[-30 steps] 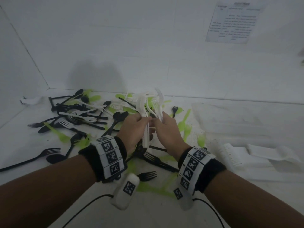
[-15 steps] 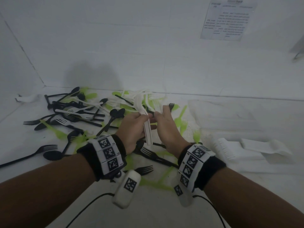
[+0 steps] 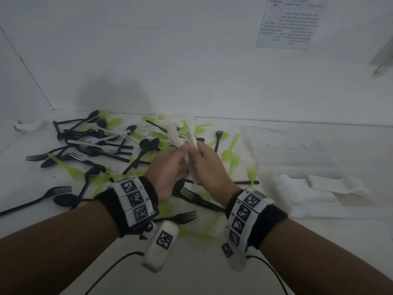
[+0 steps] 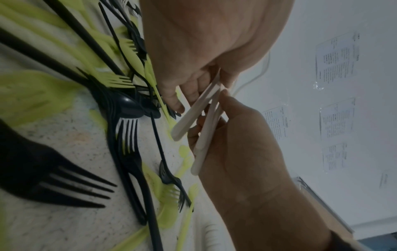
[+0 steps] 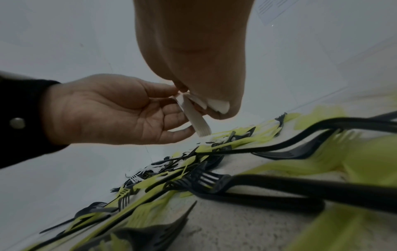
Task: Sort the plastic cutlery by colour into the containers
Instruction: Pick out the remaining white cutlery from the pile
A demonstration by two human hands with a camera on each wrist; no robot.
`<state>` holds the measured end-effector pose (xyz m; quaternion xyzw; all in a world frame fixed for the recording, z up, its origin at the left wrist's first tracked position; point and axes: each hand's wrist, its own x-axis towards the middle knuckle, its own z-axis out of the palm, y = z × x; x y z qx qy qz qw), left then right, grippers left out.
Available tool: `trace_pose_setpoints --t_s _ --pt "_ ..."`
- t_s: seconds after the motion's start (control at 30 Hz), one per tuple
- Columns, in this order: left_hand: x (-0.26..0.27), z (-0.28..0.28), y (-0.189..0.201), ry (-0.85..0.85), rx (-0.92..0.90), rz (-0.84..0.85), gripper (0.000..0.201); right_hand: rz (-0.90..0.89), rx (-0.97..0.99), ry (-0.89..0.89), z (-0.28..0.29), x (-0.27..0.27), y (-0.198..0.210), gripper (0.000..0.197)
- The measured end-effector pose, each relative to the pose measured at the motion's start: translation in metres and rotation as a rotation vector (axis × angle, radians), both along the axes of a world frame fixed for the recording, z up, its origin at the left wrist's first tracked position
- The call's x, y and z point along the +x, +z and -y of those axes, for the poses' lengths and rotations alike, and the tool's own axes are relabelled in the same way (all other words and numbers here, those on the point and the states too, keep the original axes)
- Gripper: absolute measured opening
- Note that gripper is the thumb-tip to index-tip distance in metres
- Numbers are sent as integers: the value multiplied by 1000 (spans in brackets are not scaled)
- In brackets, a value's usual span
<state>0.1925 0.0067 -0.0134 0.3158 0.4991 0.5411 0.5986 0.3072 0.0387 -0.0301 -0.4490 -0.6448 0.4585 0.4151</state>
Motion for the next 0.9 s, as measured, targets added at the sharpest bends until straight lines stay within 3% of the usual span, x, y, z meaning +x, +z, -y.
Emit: trace_pose_setpoints --t_s 0.13,0.27,0.4,0.5,0.53,0.63,0.67,0.77,0.9 --pt "-7 -4 -4 55 3 -26 26 106 47 25 -3 -11 -10 45" --pt "-13 -6 2 124 -14 -62 22 -16 -52 10 -4 -10 -8 30" --pt "-23 -7 7 71 -14 -110 24 -142 -133 -189 -18 -1 -13 16" --pt "-27 -5 7 -20 -22 -160 24 -186 -173 -156 -23 2 -10 50" --pt "-27 -5 7 -40 -24 -164 23 -191 -159 -126 -22 2 -8 48" --pt "-23 -6 6 -62 -11 -161 25 -171 -155 -51 -16 -5 2 12" --pt "-22 -7 6 -54 -4 -150 25 -174 -166 -27 -16 -8 2 11" --pt "-20 -9 8 -41 0 -153 25 -147 -166 25 -15 -14 2 27" --pt "-16 -7 10 -74 18 -153 24 -222 -180 -64 -16 -15 3 33"
